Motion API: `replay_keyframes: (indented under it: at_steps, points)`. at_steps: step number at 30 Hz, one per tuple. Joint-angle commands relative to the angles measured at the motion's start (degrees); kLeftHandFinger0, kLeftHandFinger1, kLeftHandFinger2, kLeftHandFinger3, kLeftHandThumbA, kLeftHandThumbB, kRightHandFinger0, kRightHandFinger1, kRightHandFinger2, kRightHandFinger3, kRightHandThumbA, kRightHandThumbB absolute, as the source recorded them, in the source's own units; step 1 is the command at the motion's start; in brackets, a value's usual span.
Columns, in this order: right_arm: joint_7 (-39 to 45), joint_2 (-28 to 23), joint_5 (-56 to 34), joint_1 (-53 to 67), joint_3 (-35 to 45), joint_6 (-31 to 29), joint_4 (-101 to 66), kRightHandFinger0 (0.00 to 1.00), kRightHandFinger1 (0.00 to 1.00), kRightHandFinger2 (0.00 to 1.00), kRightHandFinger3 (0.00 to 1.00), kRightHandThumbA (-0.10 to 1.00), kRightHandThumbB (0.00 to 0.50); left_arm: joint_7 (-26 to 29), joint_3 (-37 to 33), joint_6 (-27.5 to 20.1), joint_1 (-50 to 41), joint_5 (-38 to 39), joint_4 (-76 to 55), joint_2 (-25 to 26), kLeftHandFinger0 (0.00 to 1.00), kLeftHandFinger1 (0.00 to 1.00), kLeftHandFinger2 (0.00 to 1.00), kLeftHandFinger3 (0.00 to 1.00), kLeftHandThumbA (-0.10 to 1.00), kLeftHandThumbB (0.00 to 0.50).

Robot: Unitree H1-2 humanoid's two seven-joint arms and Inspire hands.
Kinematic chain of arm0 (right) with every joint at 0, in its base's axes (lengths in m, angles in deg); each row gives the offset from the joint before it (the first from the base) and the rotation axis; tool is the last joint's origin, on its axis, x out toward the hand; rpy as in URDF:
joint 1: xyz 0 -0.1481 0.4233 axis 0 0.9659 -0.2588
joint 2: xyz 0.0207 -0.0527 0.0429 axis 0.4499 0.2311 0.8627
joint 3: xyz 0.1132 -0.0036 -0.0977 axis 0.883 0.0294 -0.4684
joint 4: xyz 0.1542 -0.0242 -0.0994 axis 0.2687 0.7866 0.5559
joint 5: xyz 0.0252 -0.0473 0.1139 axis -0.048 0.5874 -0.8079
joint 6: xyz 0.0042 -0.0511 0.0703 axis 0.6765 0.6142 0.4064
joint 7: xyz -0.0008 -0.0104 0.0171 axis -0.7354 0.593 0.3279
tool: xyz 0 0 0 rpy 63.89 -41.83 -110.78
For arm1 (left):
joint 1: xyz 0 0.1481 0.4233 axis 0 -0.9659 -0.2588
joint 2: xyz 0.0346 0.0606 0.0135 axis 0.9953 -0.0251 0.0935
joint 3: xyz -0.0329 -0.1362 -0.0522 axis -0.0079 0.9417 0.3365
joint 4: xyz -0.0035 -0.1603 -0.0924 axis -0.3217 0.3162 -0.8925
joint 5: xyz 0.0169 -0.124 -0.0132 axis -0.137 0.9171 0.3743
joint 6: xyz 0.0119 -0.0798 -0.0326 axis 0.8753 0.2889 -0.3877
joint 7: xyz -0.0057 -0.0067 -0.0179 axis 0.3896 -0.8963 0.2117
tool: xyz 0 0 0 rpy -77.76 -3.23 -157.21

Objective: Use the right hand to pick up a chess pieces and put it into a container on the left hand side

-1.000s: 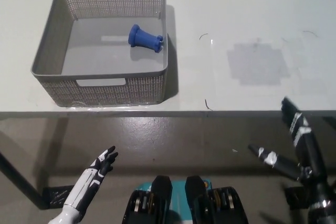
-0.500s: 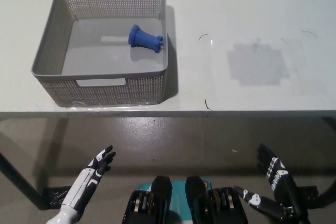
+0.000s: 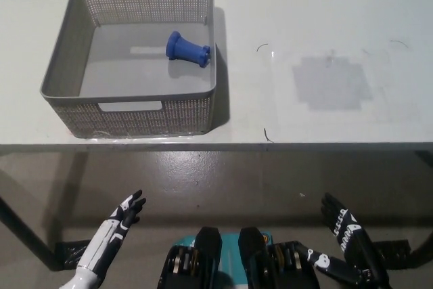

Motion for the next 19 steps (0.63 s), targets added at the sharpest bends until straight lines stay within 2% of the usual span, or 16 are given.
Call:
replay_keyframes:
  at_steps: [1,3,7,12,14,19]
  points:
    - [1.79,-0.41,-0.63,-1.43,-0.18,-0.9,-0.17,1.0,1.0,1.0,1.0,0.95,0.243,-0.13,0.94,-2.76,-0.03,1.74,0.18,0.9,1.0,1.0,1.0,1.0,1.0,0.341]
    - [1.29,-0.5,0.29,-1.62,-0.13,-0.78,-0.2,1.0,1.0,1.0,1.0,0.97,0.219,0.04,0.97,-3.23,0.15,1.6,0.8,0.87,1.0,1.0,1.0,1.0,1.0,0.34]
    - [0.78,-0.61,1.37,-2.38,-0.17,-0.58,0.06,1.0,1.0,1.0,1.0,0.99,0.22,0.12,0.99,-3.36,0.69,1.68,1.13,0.86,1.0,1.0,1.0,1.0,1.0,0.353]
    - [0.59,-0.48,1.27,-2.66,0.0,0.55,-0.42,1.0,1.0,1.0,1.0,0.95,0.216,0.24,0.92,-2.65,1.05,1.54,1.14,0.8,1.0,1.0,1.0,1.0,1.0,0.358]
    - [0.5,-0.73,2.0,-2.9,-0.15,0.08,-0.07,1.0,1.0,1.0,1.0,0.95,0.198,0.22,0.92,-2.44,1.14,1.61,1.13,0.78,1.0,1.0,1.0,1.0,1.0,0.368]
    - [0.5,-0.89,2.26,-3.41,0.0,0.47,-0.05,1.0,1.0,1.0,1.0,0.93,0.19,0.21,0.86,-2.06,1.44,1.42,0.76,0.87,1.0,1.0,1.0,1.0,1.0,0.36]
